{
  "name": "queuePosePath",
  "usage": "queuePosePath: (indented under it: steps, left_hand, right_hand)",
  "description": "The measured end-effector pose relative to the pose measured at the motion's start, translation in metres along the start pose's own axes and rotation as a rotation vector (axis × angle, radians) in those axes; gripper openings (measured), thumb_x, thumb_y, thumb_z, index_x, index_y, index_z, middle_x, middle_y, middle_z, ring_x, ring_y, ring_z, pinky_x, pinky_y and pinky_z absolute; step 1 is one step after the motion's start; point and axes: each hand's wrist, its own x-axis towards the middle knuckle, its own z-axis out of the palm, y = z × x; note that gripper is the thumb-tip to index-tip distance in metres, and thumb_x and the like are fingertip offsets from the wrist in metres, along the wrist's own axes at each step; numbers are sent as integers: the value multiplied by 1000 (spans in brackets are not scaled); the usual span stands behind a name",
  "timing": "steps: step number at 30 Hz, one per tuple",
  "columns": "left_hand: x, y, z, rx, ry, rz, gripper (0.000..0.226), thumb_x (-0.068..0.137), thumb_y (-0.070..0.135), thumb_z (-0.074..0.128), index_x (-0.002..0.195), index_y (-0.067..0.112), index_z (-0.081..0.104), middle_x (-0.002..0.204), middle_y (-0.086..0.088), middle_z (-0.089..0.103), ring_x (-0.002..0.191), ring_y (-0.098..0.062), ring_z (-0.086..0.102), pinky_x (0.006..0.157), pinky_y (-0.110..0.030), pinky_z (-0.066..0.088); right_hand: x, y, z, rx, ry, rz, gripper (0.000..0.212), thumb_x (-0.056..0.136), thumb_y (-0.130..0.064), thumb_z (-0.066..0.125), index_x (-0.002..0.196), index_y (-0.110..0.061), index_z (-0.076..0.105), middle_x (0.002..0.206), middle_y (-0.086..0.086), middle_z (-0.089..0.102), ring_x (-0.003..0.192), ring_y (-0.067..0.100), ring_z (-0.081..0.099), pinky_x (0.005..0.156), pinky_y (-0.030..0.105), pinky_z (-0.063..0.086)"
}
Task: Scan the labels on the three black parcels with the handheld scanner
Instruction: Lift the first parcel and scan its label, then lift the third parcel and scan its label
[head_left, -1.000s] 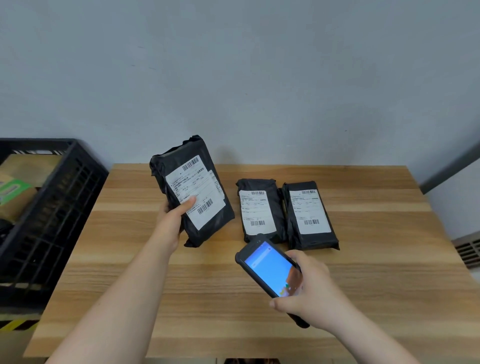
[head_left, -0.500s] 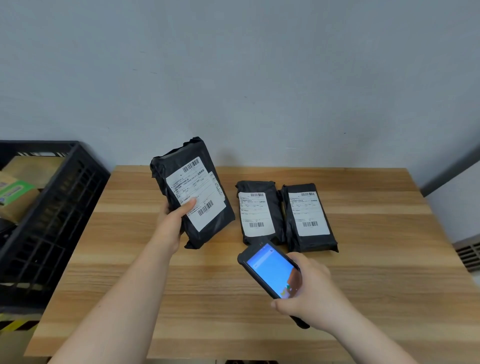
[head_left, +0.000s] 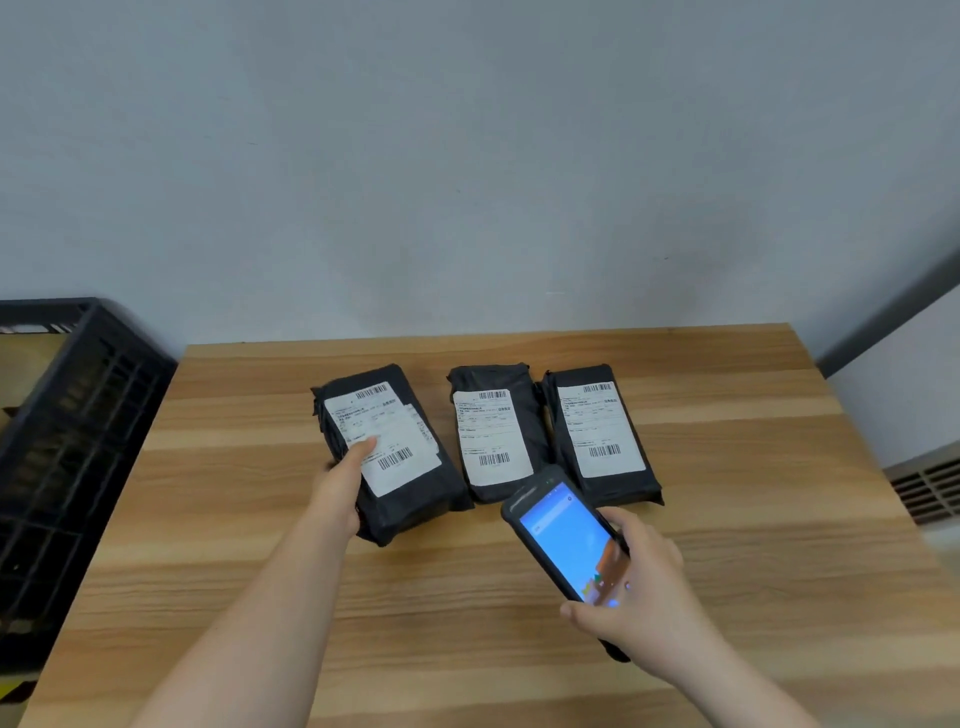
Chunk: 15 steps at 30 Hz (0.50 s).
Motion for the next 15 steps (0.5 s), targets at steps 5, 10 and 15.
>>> queuePosePath:
  steps: [5,10,15]
  left_hand:
    - [24,2,17,71,-12,-69,52,81,31,78,124,8,61,115,-16,73,94,-35,70,71,-44,56]
    - [46,5,28,158,-54,-46,53,80,31,79,126,10,60,115,-16,73,97,-36,70,83,-50,57]
    - [59,10,38,219,-41,-2,43,84,30,76,119,11,62,110,-14,73,96,-34,70,86,-50,56]
  right_hand:
    - [6,19,-1,26,103,47,95,54,-31,88,136,-27,41,115,-18,45,117,13,32,88,30,34]
    - [13,35,0,17,133,108,97,55,-31,89,138,-21,40,121,-4,52,119,15,34,91,32,35]
    - [20,44,4,18,142,144,96,51,-31,89,135,-21,43,115,-3,54,118,19,37,91,34,39]
